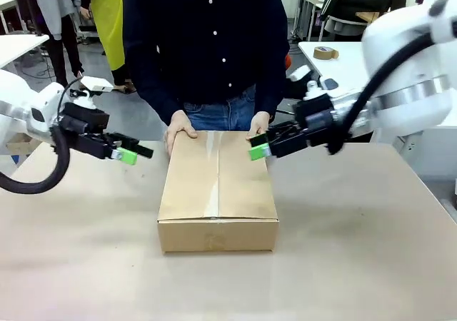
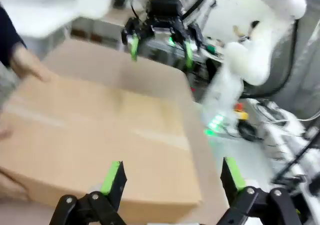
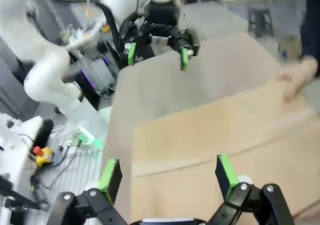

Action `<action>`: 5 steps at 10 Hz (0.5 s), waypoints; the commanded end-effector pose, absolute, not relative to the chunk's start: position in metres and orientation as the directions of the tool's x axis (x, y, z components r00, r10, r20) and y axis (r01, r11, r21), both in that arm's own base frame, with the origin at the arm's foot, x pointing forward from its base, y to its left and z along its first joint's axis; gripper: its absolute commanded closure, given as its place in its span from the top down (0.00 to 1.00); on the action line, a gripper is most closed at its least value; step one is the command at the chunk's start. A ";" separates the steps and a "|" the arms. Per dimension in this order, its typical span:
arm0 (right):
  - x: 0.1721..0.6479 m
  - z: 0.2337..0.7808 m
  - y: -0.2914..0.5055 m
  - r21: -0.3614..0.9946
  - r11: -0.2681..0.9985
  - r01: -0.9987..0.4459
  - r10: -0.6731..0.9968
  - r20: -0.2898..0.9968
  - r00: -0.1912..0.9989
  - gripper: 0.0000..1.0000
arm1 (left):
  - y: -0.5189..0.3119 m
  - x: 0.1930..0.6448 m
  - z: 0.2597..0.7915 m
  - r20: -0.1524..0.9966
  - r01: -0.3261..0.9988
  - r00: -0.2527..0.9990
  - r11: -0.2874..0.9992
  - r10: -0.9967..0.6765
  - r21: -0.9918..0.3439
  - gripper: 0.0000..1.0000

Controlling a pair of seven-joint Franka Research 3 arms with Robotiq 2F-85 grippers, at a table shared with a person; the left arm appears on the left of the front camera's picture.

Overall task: Pack the gift set into the box.
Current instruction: Press and hold the closed box until the human finishes sealing it.

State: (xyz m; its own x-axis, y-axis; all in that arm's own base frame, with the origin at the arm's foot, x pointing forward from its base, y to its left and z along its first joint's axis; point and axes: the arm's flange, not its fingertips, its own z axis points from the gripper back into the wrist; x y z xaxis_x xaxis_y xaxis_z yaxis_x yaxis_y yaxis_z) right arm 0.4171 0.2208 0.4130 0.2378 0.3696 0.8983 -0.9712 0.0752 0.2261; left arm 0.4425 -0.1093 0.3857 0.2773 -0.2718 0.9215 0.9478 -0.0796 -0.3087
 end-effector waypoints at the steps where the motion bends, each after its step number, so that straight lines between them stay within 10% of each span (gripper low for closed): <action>1: 0.435 0.394 0.221 0.035 0.057 -0.998 0.277 0.959 0.050 1.00 | -0.124 0.418 0.370 0.951 0.974 -0.222 -0.009 -0.214 0.225 1.00; 3: 0.453 0.388 0.214 0.223 0.193 -0.955 0.283 0.920 0.272 1.00 | -0.129 0.418 0.371 0.934 0.968 -0.249 -0.052 -0.256 0.244 1.00; 5: 0.442 0.395 0.216 0.110 0.107 -0.988 0.313 0.940 0.138 1.00 | -0.121 0.433 0.382 0.974 0.999 -0.007 -0.032 -0.227 0.000 1.00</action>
State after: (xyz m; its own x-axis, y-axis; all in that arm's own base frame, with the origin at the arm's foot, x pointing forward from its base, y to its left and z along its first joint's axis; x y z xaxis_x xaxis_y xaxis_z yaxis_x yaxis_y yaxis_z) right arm 0.4432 0.2143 0.3912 0.1430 0.3136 0.9387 -0.9876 0.1073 0.1146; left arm 0.4278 -0.1233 0.3763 -0.1065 -0.2441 0.9639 0.9942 -0.0429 0.0990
